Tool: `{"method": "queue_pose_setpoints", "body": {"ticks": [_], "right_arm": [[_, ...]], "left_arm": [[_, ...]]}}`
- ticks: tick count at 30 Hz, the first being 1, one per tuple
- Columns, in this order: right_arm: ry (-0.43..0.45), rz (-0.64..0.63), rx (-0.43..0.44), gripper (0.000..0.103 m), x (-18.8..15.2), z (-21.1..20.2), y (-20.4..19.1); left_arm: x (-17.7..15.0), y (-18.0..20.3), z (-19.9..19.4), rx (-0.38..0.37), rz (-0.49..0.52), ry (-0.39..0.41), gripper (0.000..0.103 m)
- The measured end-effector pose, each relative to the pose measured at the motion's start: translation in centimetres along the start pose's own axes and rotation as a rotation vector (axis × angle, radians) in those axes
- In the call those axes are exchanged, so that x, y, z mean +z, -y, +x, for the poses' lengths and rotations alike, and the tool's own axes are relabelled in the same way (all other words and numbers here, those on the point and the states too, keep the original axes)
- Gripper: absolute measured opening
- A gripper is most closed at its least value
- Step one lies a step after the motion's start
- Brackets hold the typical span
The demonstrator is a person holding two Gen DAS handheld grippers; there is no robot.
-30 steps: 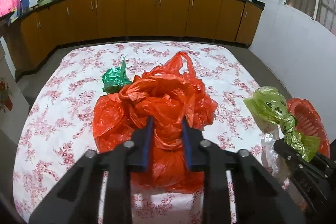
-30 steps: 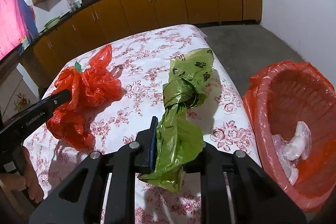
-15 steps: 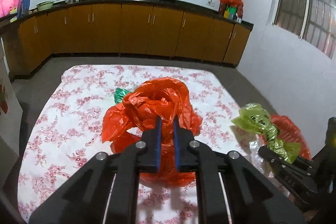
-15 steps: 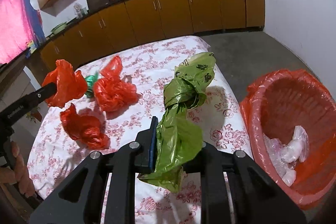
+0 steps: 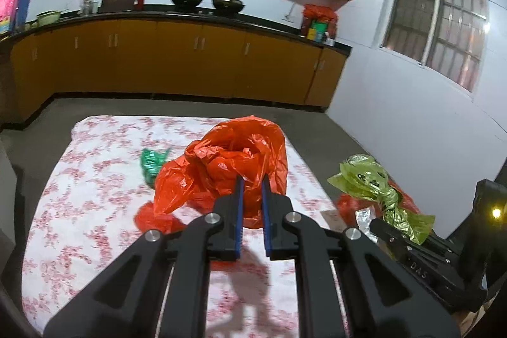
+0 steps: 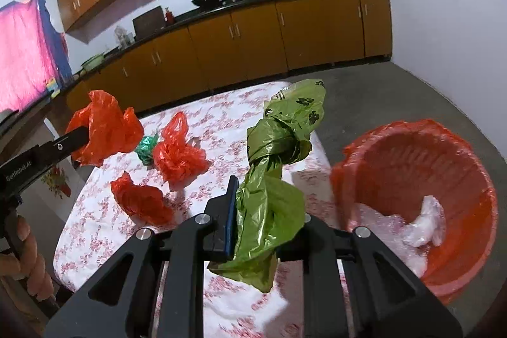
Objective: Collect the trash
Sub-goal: 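Carry the red and green bags into the red basket and open both grippers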
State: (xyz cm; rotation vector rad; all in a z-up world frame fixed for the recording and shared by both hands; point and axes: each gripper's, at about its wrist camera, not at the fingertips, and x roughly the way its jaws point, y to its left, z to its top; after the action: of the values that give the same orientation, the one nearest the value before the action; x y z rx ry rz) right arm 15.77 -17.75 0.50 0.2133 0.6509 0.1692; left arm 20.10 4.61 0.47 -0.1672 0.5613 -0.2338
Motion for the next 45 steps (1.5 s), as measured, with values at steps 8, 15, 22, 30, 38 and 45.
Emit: {"method": "queue_pose_setpoints", "body": {"ticks": [8,15,22,30,38,45], "right_arm": [[0.04,0.021,-0.056,0.019,-0.3,-2.9,2.9],[0.072,0.063,-0.113,0.019,-0.6,-5.2,6.4],[0.08,0.118,-0.171,0.019,-1.1,-6.3,9.4],[0.08,0.163,-0.218,0.019,-1.4,-6.5,12.2],[0.085,0.193,-0.243,0.019,-1.5,-6.5,14.7],[0.092,0.211,-0.242,0.019,-1.4,-6.0,15.8]], "left_arm": [[-0.7,4.7,0.1,-0.106,0.039,-0.017,0.011],[-1.5,8.6,1.5,-0.19,0.073,-0.044,0.011],[-2.2,12.2,3.5,-0.271,0.099,-0.087,0.011],[-3.5,15.8,6.5,-0.352,0.126,-0.151,0.011],[-4.9,19.1,9.5,-0.411,0.158,-0.204,0.011],[-5.5,20.9,11.9,-0.441,0.182,-0.235,0.011]]}}
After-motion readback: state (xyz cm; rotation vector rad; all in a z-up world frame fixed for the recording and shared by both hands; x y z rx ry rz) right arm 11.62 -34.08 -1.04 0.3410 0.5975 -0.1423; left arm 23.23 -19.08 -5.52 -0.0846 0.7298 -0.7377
